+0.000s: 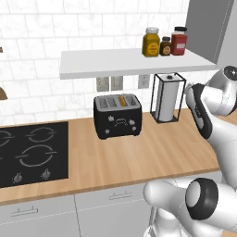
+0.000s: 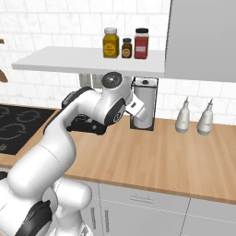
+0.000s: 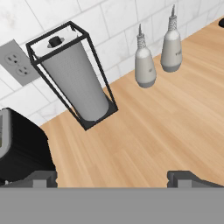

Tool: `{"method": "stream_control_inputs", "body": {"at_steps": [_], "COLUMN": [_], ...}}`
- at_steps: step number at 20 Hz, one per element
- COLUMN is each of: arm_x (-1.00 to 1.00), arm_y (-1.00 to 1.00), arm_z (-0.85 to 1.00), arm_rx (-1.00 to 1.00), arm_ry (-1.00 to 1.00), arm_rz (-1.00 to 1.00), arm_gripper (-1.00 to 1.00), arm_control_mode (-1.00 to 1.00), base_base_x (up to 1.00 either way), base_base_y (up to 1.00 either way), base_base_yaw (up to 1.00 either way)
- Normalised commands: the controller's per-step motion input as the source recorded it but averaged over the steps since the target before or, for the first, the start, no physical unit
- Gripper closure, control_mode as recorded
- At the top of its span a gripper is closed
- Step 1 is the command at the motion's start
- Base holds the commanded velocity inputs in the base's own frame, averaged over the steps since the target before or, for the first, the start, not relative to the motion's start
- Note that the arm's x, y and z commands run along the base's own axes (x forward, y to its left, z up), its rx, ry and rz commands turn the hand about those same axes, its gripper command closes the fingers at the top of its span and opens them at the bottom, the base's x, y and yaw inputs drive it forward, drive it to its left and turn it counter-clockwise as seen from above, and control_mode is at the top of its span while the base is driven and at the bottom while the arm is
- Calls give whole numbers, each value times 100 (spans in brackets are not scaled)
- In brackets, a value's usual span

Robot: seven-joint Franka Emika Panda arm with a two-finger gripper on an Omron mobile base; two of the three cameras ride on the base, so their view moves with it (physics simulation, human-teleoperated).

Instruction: Start the toaster. Once the lever pops up, take the bread to the plate on the dining counter.

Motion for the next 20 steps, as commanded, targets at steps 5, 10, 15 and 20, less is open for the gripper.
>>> {"method": "stream_control_inputs", "body": {"at_steps": [5, 10, 15, 20], "arm_x": [0, 0, 0, 0], "arm_y": [0, 0, 0, 0], "arm_z": [0, 0, 0, 0], "arm_rx": [0, 0, 0, 0], "arm_ry": [0, 0, 0, 0], "arm_rz": [0, 0, 0, 0], "arm_gripper": [-100, -100, -100, -100], "arm_control_mode": [-100, -100, -100, -100], "base_base_x": [0, 0, 0, 0], "base_base_y": [0, 0, 0, 0], "base_base_yaw": [0, 0, 0, 0]}}
